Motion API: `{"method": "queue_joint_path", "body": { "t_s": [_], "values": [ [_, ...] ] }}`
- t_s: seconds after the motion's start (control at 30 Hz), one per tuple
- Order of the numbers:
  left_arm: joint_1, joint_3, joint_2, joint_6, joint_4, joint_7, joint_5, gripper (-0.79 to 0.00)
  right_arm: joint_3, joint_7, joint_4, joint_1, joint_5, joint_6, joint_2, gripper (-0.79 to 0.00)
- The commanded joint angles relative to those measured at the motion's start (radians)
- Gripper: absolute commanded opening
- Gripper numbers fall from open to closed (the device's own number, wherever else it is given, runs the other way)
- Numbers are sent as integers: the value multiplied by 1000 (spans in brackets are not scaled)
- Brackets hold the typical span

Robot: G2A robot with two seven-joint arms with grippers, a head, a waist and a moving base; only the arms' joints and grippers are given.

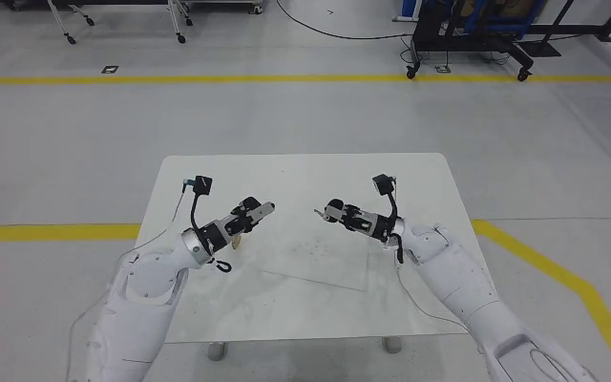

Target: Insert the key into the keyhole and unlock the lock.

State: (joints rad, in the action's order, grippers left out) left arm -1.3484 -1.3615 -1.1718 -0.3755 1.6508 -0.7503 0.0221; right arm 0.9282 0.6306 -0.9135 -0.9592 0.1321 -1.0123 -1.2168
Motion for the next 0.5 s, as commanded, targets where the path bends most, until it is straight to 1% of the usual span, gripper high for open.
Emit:
{"method": "queue_joint_path", "body": {
  "t_s": [0.0, 0.07, 0.1, 0.17, 0.3, 0.4, 0.47],
  "values": [
    [19, 35, -3, -6, -17, -8, 14, 0, -4, 93, -4, 16, 105, 0, 2, -785],
    [35, 66, -6, -12, -40, -8, 14, 0, -4, 169, -10, 24, 188, 0, 6, -785],
    [42, 82, -9, -17, -52, -9, 5, 0, -11, 183, -17, 26, 216, 6, 8, -785],
    [55, 111, -13, -36, -73, -22, -29, 0, -32, 206, -35, 33, 249, 28, 12, -785],
    [74, 140, -18, -56, -109, -13, -55, 0, -83, 246, -74, 43, 310, 69, 20, -785],
    [83, 161, -21, -69, -122, -23, -95, 0, -115, 259, -67, 58, 325, 81, 21, -785],
    [88, 169, -21, -73, -127, -32, -104, -46, -134, 256, -58, 68, 341, 79, 20, -785]
  ]
}}
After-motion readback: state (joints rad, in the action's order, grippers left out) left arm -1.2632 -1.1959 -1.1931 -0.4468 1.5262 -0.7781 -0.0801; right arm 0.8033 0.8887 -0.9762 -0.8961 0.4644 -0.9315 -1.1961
